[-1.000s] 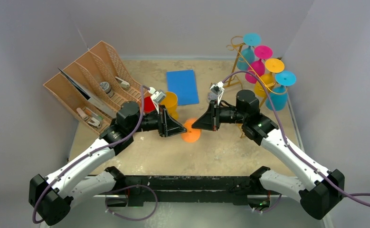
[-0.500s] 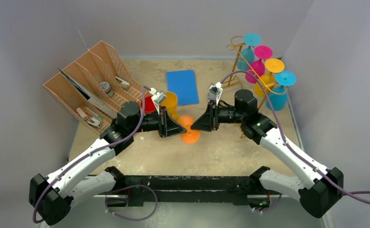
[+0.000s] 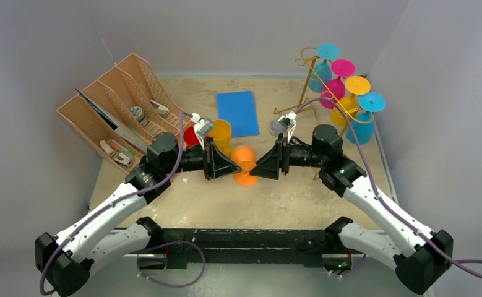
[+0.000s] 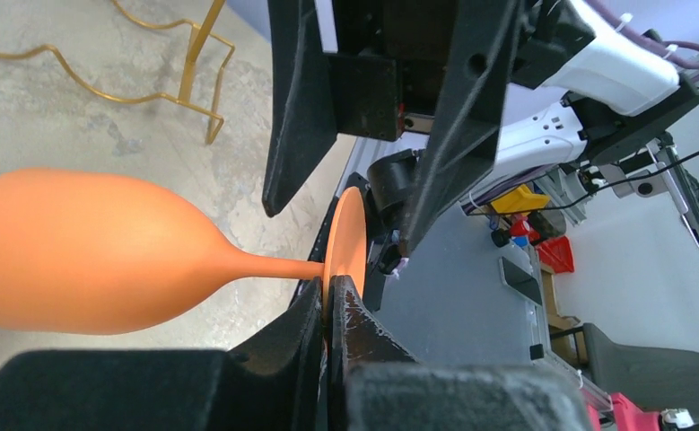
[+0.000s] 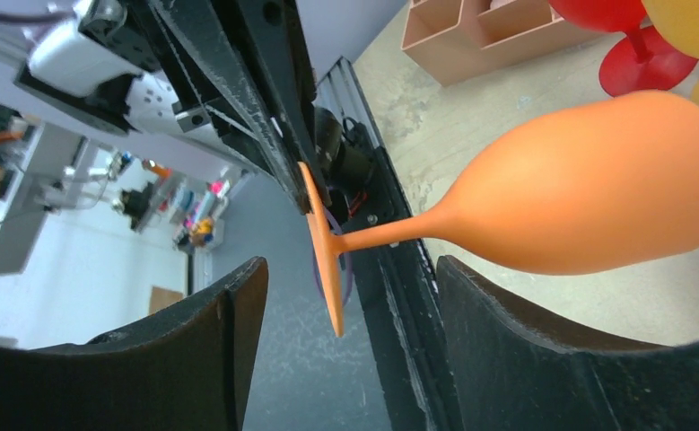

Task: Take the wine glass off the wine glass rack
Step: Place the wine glass at the center of the board.

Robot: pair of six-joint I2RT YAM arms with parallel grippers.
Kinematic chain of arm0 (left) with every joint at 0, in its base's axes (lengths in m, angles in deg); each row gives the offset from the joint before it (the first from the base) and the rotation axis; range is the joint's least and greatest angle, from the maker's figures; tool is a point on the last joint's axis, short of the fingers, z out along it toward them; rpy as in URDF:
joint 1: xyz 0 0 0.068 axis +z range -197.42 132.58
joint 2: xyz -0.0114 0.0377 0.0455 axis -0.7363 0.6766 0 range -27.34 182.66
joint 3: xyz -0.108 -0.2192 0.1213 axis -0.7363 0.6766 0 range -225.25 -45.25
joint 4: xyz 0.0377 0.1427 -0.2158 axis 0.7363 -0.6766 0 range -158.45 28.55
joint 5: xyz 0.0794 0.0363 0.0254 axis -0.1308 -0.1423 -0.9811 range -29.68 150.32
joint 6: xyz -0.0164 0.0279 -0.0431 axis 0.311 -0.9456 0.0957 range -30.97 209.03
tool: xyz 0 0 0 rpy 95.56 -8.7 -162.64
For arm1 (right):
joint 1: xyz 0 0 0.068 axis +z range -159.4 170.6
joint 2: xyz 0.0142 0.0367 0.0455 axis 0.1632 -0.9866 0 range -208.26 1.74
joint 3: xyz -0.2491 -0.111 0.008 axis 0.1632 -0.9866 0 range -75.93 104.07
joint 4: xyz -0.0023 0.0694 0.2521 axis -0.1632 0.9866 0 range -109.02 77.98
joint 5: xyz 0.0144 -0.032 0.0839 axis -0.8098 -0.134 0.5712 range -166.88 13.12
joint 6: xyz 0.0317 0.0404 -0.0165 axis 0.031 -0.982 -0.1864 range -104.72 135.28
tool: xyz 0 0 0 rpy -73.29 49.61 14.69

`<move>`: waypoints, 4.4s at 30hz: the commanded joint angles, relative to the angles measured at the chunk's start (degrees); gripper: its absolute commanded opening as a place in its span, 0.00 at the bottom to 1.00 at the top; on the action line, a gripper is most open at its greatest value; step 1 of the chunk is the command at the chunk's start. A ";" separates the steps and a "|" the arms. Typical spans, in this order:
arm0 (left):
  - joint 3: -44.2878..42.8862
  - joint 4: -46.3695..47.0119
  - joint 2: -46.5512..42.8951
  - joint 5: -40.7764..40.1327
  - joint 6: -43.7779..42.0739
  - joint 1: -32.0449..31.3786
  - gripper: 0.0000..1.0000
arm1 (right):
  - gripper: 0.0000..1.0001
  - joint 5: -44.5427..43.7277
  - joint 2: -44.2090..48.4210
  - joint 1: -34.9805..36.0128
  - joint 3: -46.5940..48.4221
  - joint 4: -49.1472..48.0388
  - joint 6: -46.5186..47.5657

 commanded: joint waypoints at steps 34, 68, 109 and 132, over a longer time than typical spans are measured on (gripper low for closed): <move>0.43 7.12 -2.16 -5.72 -1.07 -0.41 0.00 | 0.23 -9.55 0.53 7.61 -12.49 -27.12 -14.81; -2.71 -3.14 -4.62 -5.57 -3.62 -0.41 0.65 | 0.00 -3.61 4.23 7.63 -9.91 -18.24 -3.11; -21.62 -28.72 1.24 -5.17 -17.48 0.16 0.99 | 0.00 22.14 15.21 7.66 -8.44 30.97 94.01; -18.92 -21.89 10.33 21.61 -14.89 0.25 0.62 | 0.00 23.26 15.07 7.61 -8.29 30.87 95.67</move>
